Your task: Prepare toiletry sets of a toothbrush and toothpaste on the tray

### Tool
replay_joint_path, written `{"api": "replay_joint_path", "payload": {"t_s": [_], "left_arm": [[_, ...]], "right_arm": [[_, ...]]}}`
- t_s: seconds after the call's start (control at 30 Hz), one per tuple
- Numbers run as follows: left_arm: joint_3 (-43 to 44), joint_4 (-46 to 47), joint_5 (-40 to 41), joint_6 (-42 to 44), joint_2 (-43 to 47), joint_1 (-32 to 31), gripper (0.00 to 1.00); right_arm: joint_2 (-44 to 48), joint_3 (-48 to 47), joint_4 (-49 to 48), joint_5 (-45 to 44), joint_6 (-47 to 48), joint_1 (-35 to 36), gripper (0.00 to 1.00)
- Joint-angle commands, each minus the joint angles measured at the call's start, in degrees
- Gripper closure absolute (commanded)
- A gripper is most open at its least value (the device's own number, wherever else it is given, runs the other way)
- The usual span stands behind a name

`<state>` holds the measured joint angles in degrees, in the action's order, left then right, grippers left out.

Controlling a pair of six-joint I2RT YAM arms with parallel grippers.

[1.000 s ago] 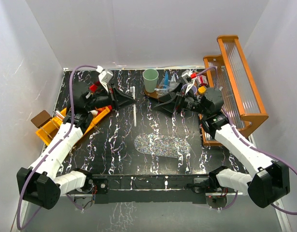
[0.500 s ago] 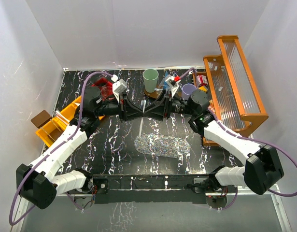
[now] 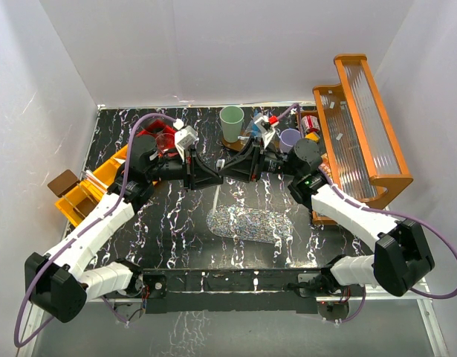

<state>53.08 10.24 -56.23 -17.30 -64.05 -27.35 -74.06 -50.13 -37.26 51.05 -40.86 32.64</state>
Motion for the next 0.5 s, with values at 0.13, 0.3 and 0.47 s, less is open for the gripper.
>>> {"api": "replay_joint_path", "payload": {"t_s": [0.13,0.3,0.47], "left_arm": [[1.86,-4.12,-0.8,3.98,2.05,-0.33,0.98],[2.4,-10.8,7.49,8.64,5.13,-0.26,0.45],[2.36,-14.82,24.68,12.45,11.17,-0.22,0.31]], "right_arm": [[0.97,-1.68,-3.6,2.08,3.39,0.28,1.0],[7.94,-1.57,12.21,-3.45,26.35,0.19,1.0],[14.21,-0.78,22.73,-22.66,41.99,0.19,1.0]]}}
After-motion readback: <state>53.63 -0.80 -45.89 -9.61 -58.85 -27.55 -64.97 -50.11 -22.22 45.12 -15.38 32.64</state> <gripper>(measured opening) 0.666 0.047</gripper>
